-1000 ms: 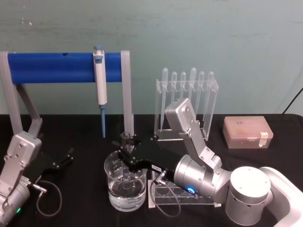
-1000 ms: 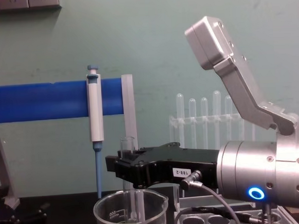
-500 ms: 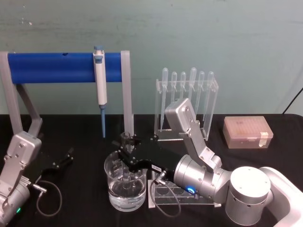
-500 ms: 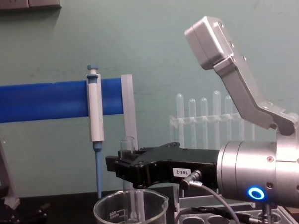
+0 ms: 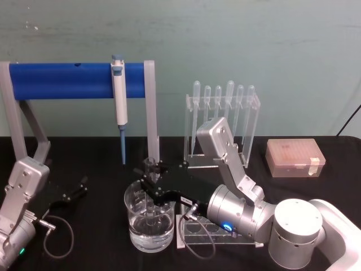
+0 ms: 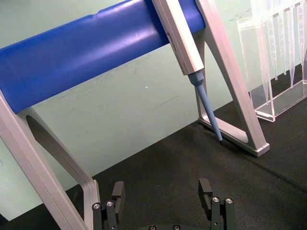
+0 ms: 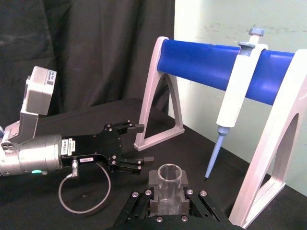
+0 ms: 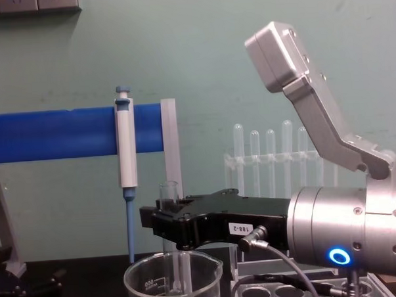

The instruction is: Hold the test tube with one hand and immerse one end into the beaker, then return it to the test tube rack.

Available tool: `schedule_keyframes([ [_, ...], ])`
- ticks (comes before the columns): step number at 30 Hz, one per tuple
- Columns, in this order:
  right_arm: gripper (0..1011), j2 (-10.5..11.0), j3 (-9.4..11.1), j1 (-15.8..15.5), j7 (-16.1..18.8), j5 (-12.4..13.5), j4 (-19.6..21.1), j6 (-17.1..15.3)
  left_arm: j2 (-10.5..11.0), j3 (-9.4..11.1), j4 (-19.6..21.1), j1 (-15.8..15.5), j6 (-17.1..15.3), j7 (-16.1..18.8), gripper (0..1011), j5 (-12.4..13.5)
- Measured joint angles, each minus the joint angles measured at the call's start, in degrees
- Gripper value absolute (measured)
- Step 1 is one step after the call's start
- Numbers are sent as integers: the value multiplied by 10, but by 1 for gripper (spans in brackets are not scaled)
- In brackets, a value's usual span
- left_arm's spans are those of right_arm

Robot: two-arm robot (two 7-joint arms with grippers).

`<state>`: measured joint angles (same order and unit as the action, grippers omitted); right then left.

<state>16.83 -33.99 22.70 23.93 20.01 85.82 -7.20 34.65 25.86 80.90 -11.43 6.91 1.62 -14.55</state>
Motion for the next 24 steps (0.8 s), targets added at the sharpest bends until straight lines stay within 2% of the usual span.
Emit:
schedule_keyframes([
  [24, 225, 0, 0, 0, 0, 0, 0, 0, 0, 0, 0, 0, 0, 0, 1000, 0],
])
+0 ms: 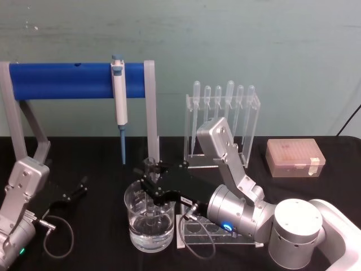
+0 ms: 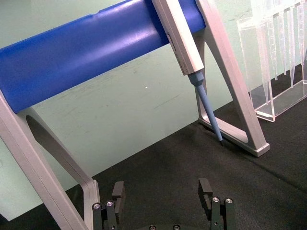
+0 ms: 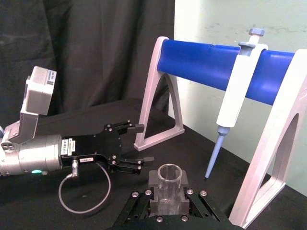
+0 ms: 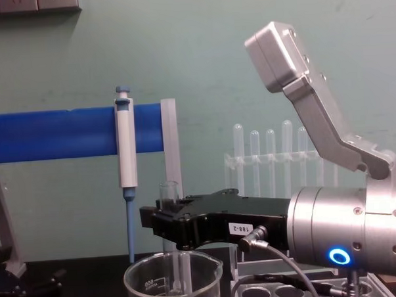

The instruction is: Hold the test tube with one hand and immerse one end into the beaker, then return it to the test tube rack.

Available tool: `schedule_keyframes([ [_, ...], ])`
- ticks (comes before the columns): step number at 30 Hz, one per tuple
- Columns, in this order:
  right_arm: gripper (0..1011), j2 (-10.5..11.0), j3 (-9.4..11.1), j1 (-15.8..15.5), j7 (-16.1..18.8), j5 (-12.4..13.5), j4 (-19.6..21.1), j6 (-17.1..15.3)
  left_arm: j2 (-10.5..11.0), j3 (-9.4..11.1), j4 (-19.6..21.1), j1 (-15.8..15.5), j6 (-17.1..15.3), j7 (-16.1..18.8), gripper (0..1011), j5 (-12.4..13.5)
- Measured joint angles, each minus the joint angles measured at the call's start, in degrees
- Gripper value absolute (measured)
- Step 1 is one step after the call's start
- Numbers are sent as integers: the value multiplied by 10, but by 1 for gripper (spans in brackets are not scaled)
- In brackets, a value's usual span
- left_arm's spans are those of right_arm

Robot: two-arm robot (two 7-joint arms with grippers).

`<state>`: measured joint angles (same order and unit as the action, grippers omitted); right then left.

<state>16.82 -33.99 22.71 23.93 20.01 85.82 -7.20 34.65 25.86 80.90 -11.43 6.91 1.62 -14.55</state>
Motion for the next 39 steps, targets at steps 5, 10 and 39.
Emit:
schedule_keyframes([
  [5, 225, 0, 0, 0, 0, 0, 0, 0, 0, 0, 0, 0, 0, 0, 1000, 0],
  [10, 224, 0, 0, 0, 0, 0, 0, 0, 0, 0, 0, 0, 0, 0, 1000, 0],
  [39, 225, 0, 0, 0, 0, 0, 0, 0, 0, 0, 0, 0, 0, 0, 1000, 0],
])
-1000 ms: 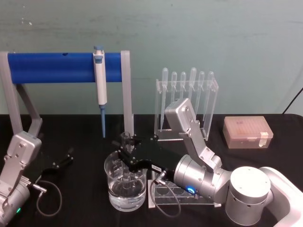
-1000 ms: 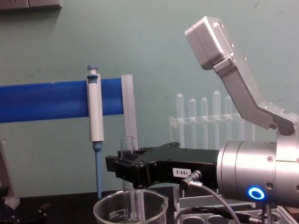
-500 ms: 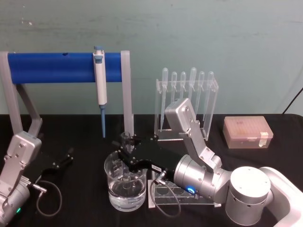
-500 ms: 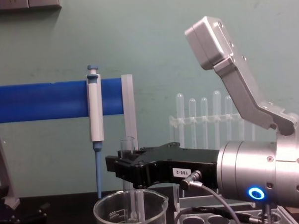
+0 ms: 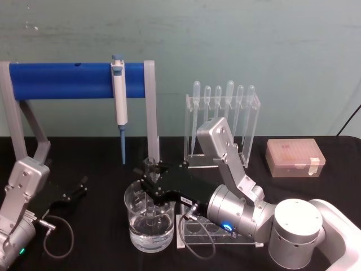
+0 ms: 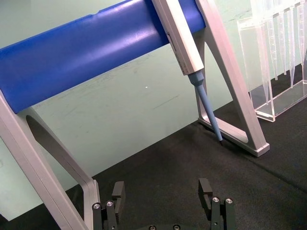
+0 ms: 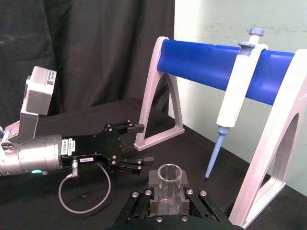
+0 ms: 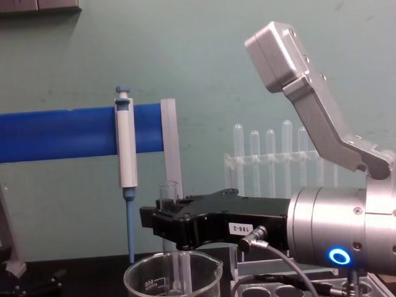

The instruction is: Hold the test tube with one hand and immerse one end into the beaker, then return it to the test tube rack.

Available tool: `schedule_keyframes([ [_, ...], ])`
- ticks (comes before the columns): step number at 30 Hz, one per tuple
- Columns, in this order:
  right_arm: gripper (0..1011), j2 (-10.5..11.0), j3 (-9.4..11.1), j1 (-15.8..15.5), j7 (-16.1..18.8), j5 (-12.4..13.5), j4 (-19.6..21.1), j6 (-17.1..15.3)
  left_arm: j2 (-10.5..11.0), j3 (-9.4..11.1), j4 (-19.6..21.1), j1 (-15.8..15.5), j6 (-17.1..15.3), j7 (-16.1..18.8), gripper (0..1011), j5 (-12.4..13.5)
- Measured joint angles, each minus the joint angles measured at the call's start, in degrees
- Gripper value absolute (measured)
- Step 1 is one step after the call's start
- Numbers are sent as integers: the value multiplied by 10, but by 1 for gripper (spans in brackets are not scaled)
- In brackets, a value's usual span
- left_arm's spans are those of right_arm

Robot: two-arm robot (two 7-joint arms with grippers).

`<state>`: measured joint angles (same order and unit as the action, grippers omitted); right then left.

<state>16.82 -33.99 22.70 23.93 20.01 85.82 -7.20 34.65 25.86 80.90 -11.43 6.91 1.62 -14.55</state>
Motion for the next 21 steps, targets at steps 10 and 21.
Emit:
schedule_keyframes([
  [10, 225, 0, 0, 0, 0, 0, 0, 0, 0, 0, 0, 0, 0, 0, 1000, 0],
  [21, 225, 0, 0, 0, 0, 0, 0, 0, 0, 0, 0, 0, 0, 0, 1000, 0],
])
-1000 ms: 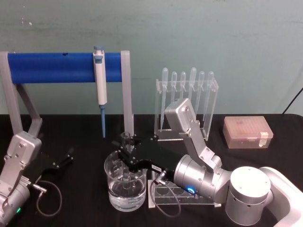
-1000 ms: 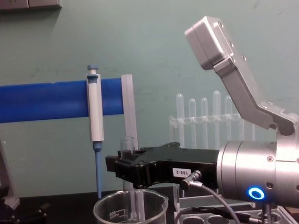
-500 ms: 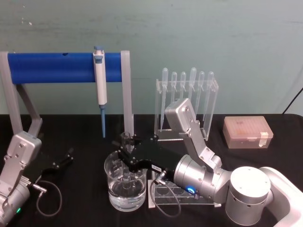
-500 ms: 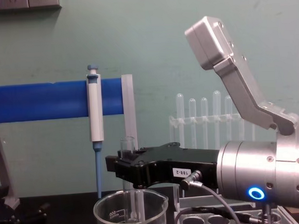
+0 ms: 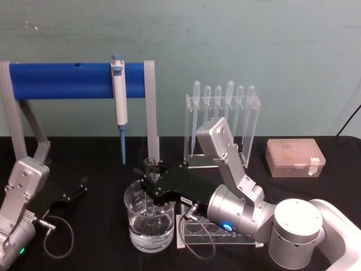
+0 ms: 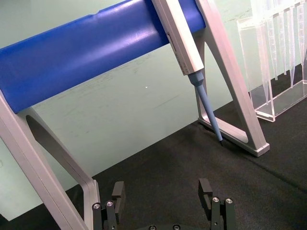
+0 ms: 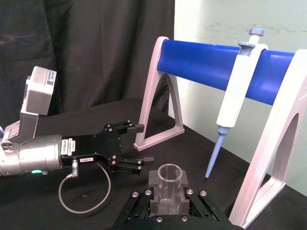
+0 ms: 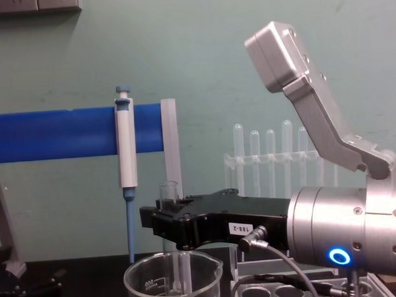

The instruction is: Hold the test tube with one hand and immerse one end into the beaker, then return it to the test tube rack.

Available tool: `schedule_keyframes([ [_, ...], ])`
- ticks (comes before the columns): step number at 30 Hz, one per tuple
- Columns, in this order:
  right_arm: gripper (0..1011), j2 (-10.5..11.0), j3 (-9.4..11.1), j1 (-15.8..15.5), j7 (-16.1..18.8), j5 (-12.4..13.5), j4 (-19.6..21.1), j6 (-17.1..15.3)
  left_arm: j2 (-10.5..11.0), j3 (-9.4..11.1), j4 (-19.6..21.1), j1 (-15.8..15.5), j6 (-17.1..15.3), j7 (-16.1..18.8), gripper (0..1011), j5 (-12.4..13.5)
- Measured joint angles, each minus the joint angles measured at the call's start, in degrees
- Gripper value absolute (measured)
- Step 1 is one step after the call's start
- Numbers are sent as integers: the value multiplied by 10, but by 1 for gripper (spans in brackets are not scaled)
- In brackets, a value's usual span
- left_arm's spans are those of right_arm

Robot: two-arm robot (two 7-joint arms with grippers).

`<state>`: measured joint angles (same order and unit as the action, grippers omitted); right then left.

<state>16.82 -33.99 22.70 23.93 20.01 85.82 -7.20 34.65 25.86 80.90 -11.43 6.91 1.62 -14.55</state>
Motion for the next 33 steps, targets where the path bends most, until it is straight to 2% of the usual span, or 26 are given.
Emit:
schedule_keyframes([
  [33, 224, 0, 0, 0, 0, 0, 0, 0, 0, 0, 0, 0, 0, 0, 1000, 0],
])
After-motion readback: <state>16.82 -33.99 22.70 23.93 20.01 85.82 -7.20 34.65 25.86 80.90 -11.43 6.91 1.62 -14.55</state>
